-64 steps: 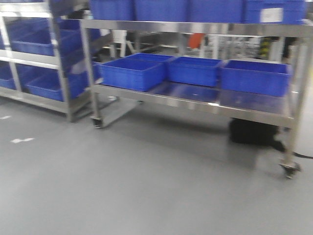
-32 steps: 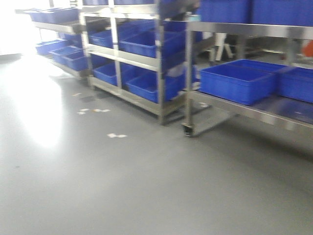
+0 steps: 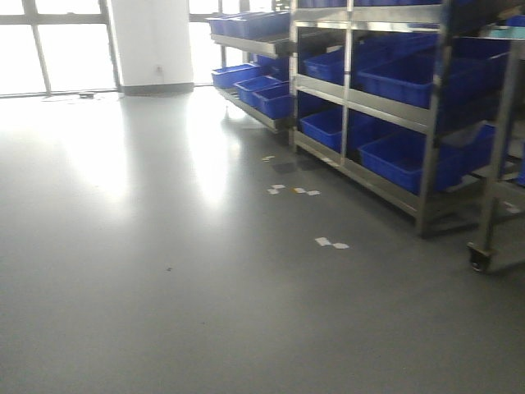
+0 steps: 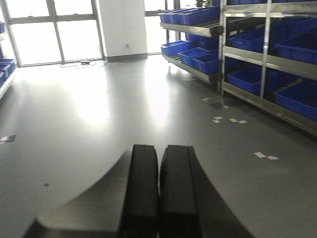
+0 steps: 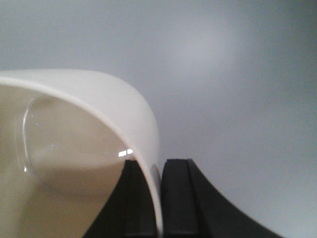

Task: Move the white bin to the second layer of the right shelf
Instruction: 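Drive along the yellow-lined aisle carrying the bin in the right gripper, then drive toward the windows and turn toward the blue-crate shelf rack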

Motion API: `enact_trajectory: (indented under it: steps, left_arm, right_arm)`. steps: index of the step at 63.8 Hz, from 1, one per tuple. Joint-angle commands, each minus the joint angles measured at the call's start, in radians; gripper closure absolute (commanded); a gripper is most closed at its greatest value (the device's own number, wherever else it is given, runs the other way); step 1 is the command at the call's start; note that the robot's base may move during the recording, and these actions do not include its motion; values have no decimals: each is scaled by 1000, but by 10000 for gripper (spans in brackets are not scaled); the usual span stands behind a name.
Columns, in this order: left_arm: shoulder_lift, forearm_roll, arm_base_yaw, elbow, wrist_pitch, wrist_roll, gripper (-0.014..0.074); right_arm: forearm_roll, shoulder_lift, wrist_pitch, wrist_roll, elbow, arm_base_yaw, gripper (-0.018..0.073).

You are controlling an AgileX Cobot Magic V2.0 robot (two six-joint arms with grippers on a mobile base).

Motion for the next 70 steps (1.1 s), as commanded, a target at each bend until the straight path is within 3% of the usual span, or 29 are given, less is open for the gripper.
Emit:
enact_trajectory:
  steps: [1,70]
  left_arm:
    - [-13,-6,-4,37,-84,-3,512]
    - [-13,-6,-4,37,-84,-3,512]
  right_arm:
    - [5,1,-58,-6,-27,1,502]
    - [5,1,-58,-6,-27,1,502]
